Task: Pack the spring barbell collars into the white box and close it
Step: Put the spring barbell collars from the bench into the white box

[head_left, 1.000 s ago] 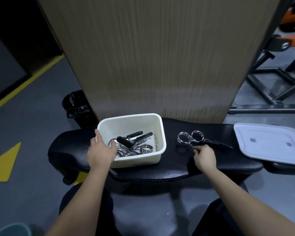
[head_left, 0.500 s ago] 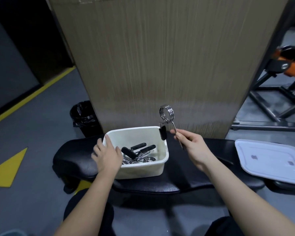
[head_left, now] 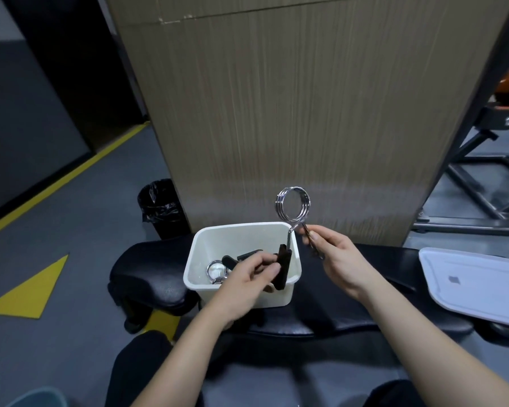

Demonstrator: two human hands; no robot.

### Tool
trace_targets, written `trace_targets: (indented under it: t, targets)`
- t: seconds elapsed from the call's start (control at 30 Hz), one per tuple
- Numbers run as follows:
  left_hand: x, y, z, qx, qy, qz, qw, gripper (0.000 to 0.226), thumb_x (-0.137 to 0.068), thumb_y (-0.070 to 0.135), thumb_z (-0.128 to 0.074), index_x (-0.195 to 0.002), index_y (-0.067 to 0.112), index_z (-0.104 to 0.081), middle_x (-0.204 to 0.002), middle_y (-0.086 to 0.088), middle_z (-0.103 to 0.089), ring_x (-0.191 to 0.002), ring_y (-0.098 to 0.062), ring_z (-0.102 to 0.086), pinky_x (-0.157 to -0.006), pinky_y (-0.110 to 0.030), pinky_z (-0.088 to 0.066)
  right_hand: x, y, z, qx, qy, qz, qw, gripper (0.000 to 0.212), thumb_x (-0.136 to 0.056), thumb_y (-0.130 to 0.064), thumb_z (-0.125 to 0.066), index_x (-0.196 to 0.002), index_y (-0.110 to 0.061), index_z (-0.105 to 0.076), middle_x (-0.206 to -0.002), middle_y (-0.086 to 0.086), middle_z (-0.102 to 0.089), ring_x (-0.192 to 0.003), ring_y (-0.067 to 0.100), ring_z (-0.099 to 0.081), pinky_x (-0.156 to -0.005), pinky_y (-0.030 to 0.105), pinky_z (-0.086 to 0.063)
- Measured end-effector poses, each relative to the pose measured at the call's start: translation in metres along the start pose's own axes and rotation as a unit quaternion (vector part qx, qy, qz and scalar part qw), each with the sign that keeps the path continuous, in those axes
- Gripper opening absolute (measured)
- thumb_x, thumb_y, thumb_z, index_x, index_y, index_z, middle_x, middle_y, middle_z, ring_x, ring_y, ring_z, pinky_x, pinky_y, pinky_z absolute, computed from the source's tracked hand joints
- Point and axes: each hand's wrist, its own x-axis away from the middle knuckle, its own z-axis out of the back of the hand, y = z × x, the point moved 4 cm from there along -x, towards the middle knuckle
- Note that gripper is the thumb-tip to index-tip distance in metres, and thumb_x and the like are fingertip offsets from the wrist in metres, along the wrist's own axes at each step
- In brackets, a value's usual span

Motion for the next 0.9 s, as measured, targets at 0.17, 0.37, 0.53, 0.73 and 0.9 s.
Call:
trace_targets:
  t: [0.17, 0.37, 0.53, 0.73, 0.9]
  targets:
    - [0.005, 0.015, -0.002, 0.034, -0.032, -0.012, 0.999, 0.015, -0.098, 0.012, -0.06, -0.108, 0.006, -0.07, -0.095, -0.008, -0.068, -0.089, -0.012, -0.063, -0.082, -0.027, -0.053, -0.014, 0.014, -0.026, 0.011, -0.016, -0.023, 1.0, 0.024, -0.099, -0.018, -0.056, -0.117, -0.015, -0.072, -0.106, 0.014, -0.068, -0.101, 0.02, -0.059, -0.097, 0.04, -0.045]
    - [0.004, 0.002, 0.026, -0.088, 0.092, -0.01, 0.992, 0.016, -0.094, 0.027, -0.066, -0.083, 0.016, -0.063, -0.067, 0.011, -0.051, -0.064, -0.006, -0.047, -0.067, -0.023, -0.039, -0.038, 0.027, -0.022, 0.27, 0.18, -0.058, 0.944, 0.045, -0.102, -0.018, -0.041, -0.146, -0.019, -0.045, -0.145, 0.006, -0.049, -0.132, 0.02, -0.045, -0.112, 0.037, -0.034]
    - [0.008, -0.004, 0.048, -0.299, 0.15, -0.04, 0.942, 0.015, -0.095, 0.028, -0.066, -0.084, 0.02, -0.058, -0.072, 0.008, -0.05, -0.064, -0.007, -0.046, -0.061, -0.024, -0.037, -0.047, 0.065, -0.003, 0.35, 0.212, -0.214, 0.887, 0.061, -0.102, -0.04, -0.04, -0.153, -0.011, -0.026, -0.155, 0.021, -0.025, -0.139, 0.043, -0.03, -0.112, 0.046, -0.027]
    - [-0.001, -0.001, 0.054, -0.501, 0.119, -0.077, 0.854, 0.014, -0.095, 0.038, -0.062, -0.101, 0.027, -0.067, -0.088, 0.011, -0.052, -0.091, -0.015, -0.049, -0.069, -0.033, -0.041, -0.049, 0.109, 0.0, 0.213, 0.213, -0.261, 0.917, 0.063, -0.093, -0.063, -0.044, -0.106, -0.003, -0.06, -0.113, 0.017, -0.066, -0.103, 0.032, -0.061, -0.092, 0.04, -0.048]
    - [-0.008, -0.013, 0.06, -0.555, 0.114, -0.072, 0.821, 0.011, -0.093, 0.037, -0.065, -0.1, 0.03, -0.068, -0.087, 0.012, -0.046, -0.09, -0.019, -0.046, -0.072, -0.035, -0.045, -0.055, 0.112, 0.002, 0.267, 0.218, -0.222, 0.912, 0.043, -0.096, -0.055, -0.045, -0.081, -0.015, -0.05, -0.091, 0.009, -0.064, -0.083, 0.027, -0.056, -0.072, 0.036, -0.043]
